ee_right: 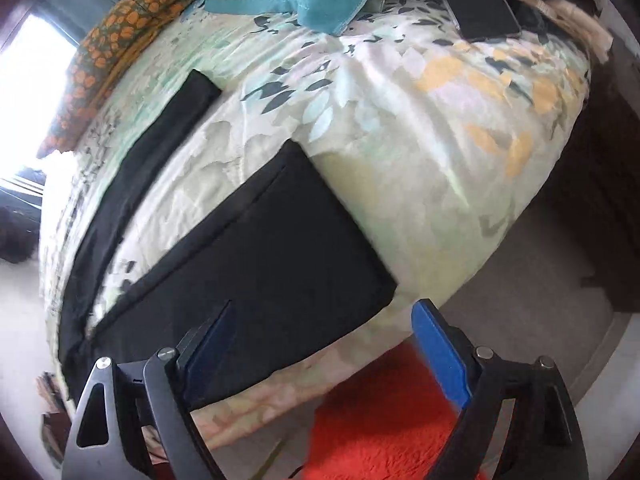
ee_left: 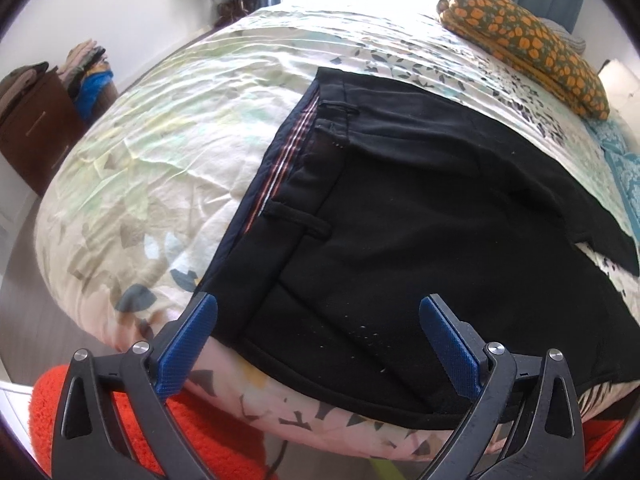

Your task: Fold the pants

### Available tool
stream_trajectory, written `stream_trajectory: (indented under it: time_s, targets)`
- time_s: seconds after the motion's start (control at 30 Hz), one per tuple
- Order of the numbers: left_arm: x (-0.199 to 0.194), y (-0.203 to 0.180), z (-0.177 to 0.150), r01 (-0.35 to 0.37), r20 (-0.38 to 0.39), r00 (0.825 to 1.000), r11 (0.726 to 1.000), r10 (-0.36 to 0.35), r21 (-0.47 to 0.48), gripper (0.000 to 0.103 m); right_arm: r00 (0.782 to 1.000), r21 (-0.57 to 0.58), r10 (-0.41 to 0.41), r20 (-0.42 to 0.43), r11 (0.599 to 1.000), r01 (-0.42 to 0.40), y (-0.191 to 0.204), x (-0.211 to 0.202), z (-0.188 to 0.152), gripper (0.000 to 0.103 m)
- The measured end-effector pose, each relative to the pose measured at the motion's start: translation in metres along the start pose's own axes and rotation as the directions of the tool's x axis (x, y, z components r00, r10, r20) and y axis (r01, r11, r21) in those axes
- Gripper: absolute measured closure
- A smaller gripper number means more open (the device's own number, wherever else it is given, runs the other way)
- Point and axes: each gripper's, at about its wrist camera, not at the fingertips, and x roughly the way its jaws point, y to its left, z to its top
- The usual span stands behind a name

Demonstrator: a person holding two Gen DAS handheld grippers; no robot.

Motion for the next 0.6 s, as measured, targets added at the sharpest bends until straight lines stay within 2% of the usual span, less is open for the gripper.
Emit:
stream_trajectory:
  time_s: [0.07,0.1,0.13,0.17,0.23,0.27,0.33,0.4,0.6]
  targets:
    - [-0.003,-0.007,-0.001,-0.012,0.006,1.0,1.0,0.012,0.013,0.002,1.0,0.028,0.018,-0.004,0.999,-0.018,-0.011,0.009,0.013,0.015]
    - [-0.004,-0.01,-0.001,-0.023,0.003,1.0,1.0,0.023,0.013,0.002,0.999,0.047,0.042,-0.02,0.998,-0.041,-0.013,0.015,0.014,0.022]
    - [-0.004,-0.013,-0.001,-0.03,-0.001,1.0,0.999,0.03,0.017,0.002,0.996,0.059,0.076,-0.046,0.996,-0.073,-0.022,0.019,0.02,0.051]
    - [-0.003,-0.017,-0.001,-0.039,-0.008,0.999,0.999,0.039,0.021,0.002,0.994,0.057,0.088,-0.068,0.995,-0.084,-0.021,0.023,0.019,0.067]
    - [0.0,-0.02,-0.003,-0.056,-0.018,0.998,0.998,0.057,0.032,0.002,0.994,0.02,0.082,-0.068,0.997,-0.08,-0.016,0.023,0.019,0.081]
    - [0.001,-0.022,-0.004,-0.057,-0.023,0.998,0.998,0.058,0.036,0.002,0.996,-0.018,0.071,-0.045,0.997,-0.072,-0.009,0.019,0.021,0.081]
    - [0.0,-0.026,-0.005,-0.051,-0.028,0.998,0.998,0.052,0.044,0.002,0.999,-0.135,-0.01,0.049,0.991,0.016,0.011,0.004,0.025,0.082]
    - [-0.001,-0.031,-0.007,-0.046,-0.028,0.998,0.997,0.047,0.061,0.002,0.99,-0.213,-0.061,0.126,0.973,0.087,0.025,-0.003,0.034,0.082]
    - [0.0,-0.045,-0.015,-0.039,-0.04,0.998,0.993,0.043,0.108,0.002,0.988,-0.222,-0.133,0.081,0.964,0.148,0.026,0.027,0.043,0.078]
